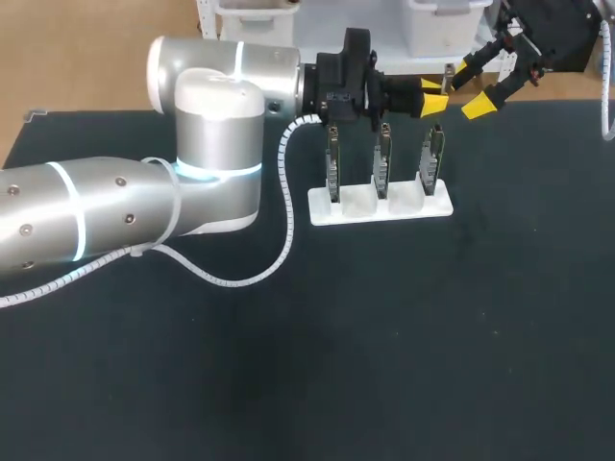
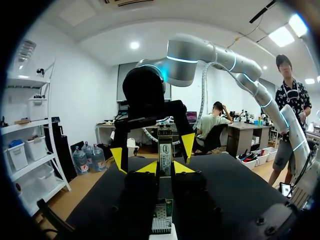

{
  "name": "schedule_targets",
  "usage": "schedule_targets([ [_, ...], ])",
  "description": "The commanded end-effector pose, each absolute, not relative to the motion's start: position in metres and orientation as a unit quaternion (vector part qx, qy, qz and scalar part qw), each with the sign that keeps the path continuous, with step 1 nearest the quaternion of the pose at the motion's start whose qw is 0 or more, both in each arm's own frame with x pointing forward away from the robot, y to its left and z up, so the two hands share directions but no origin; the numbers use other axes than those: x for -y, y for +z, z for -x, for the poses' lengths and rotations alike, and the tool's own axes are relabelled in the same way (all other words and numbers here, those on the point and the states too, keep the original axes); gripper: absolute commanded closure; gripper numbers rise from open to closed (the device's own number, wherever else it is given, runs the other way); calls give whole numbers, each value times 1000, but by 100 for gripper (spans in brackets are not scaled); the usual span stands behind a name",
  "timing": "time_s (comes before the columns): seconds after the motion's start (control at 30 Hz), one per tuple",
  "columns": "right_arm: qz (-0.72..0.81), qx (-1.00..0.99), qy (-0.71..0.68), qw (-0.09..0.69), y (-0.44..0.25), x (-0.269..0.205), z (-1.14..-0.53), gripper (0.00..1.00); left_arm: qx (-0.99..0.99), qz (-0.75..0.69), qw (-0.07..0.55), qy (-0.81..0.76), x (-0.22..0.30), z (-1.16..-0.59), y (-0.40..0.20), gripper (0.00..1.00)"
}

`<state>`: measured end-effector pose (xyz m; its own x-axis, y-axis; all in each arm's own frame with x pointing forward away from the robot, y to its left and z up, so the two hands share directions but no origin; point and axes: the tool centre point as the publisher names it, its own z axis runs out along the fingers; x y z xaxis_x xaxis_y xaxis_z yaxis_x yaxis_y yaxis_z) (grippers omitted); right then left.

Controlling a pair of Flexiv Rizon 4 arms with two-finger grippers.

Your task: Pick up the optical module with the left hand, and insert it into the network port with the right hand.

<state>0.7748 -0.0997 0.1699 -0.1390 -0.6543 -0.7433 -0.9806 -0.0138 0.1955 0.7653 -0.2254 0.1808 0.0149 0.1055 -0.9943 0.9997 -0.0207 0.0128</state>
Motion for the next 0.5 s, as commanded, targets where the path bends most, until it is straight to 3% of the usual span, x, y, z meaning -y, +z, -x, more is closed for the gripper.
schedule_targets([
  [0.03, 615, -665, 356, 230, 170, 100, -772, 0, -520, -534, 469, -474, 228, -766, 180, 100],
  [0.5, 615, -665, 356, 230, 170, 100, -772, 0, -528, -528, 467, -474, 228, -764, 174, 100],
])
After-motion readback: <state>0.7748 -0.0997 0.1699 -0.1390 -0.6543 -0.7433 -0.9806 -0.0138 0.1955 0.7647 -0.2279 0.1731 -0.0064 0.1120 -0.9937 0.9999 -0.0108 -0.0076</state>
